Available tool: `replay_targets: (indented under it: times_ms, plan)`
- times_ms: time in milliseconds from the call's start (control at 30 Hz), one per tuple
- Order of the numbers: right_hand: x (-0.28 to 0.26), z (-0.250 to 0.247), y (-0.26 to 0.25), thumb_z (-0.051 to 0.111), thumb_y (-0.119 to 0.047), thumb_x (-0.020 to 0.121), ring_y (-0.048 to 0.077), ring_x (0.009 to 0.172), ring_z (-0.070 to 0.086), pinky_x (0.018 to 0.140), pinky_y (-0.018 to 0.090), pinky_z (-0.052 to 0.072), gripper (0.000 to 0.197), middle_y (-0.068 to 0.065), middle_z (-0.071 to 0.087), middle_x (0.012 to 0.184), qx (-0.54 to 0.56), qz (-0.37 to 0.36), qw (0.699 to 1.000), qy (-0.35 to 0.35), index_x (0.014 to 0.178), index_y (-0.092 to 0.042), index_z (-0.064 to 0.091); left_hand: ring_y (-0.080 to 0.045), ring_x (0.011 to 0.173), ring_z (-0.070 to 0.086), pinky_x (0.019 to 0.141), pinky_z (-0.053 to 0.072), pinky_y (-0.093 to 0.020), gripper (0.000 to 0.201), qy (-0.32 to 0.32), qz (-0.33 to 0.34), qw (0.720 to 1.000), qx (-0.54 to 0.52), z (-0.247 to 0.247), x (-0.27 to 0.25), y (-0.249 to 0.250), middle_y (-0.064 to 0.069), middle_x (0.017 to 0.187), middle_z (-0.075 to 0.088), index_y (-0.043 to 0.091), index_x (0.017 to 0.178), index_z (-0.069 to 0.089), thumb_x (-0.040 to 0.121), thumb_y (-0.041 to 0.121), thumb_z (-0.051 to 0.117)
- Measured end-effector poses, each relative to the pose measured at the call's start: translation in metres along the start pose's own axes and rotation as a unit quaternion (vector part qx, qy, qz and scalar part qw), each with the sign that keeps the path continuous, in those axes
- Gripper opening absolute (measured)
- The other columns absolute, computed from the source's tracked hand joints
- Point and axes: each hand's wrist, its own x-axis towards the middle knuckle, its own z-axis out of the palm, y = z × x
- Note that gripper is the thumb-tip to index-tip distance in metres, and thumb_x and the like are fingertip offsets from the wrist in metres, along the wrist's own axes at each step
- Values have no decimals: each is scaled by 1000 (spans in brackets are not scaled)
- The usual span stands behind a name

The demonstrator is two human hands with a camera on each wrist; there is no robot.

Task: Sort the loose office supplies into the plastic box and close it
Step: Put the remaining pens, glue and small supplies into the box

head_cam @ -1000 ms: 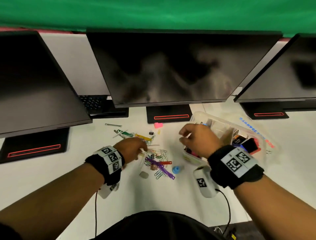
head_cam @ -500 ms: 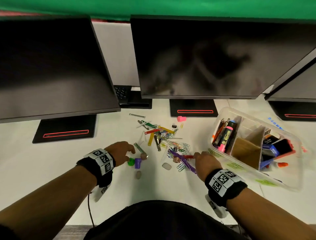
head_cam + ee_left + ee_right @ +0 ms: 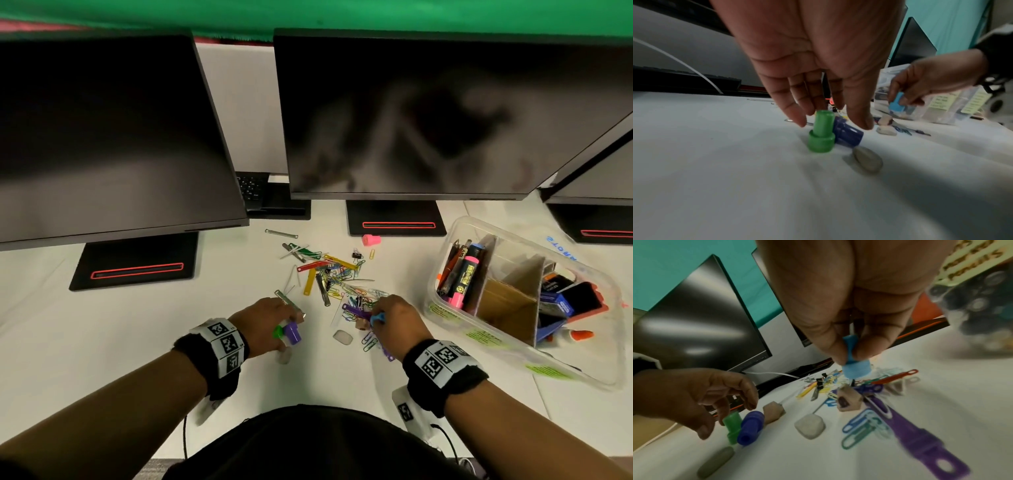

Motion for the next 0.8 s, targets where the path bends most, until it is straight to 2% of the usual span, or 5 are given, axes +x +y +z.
replay_targets:
  times_ms: [133, 367, 467, 600, 800]
  plan:
    - [0, 7, -20, 52, -11, 86, 25, 86, 58, 68, 25, 37, 15, 10, 67, 96, -6, -72, 995, -63, 89, -5, 65, -15, 131, 37, 107, 32, -23, 61, 17, 16, 999, 48, 12, 3, 0, 4, 141, 39, 30, 138, 38, 85, 18, 65]
    - [18, 20, -51, 59, -28, 89, 25, 105, 59, 85, 26, 43, 34, 11, 64, 113, -33, -97, 984, -143, 121, -18, 57, -21, 129, 41, 107, 37, -29, 47, 17, 46, 993, 104, 23, 10, -2, 0, 143, 40, 26, 139, 40, 94, 19, 52]
    - [28, 27, -65, 66, -32, 84, 24, 107, 58, 82, 23, 41, 41, 10, 63, 117, -27, -86, 980, -180, 121, -16, 58, -22, 122, 46, 100, 39, -27, 47, 27, 23, 995, 98, 23, 10, -6, -3, 133, 46, 27, 140, 38, 95, 25, 50]
    - [30, 37, -80, 72, -29, 80, 26, 110, 58, 84, 23, 42, 48, 12, 64, 119, -15, -93, 968, -231, 122, -11, 60, -22, 109, 53, 91, 42, -27, 31, 45, -8, 998, 48, 18, 12, -7, -6, 119, 55, 18, 120, 60, 93, 31, 53]
    - [30, 49, -76, 66, -28, 84, 31, 101, 60, 78, 28, 44, 30, 15, 66, 107, -46, -89, 968, -230, 105, -7, 64, -20, 112, 53, 93, 38, -23, 27, 47, 19, 999, 2, 12, 15, -3, -6, 120, 57, 16, 117, 61, 92, 24, 55]
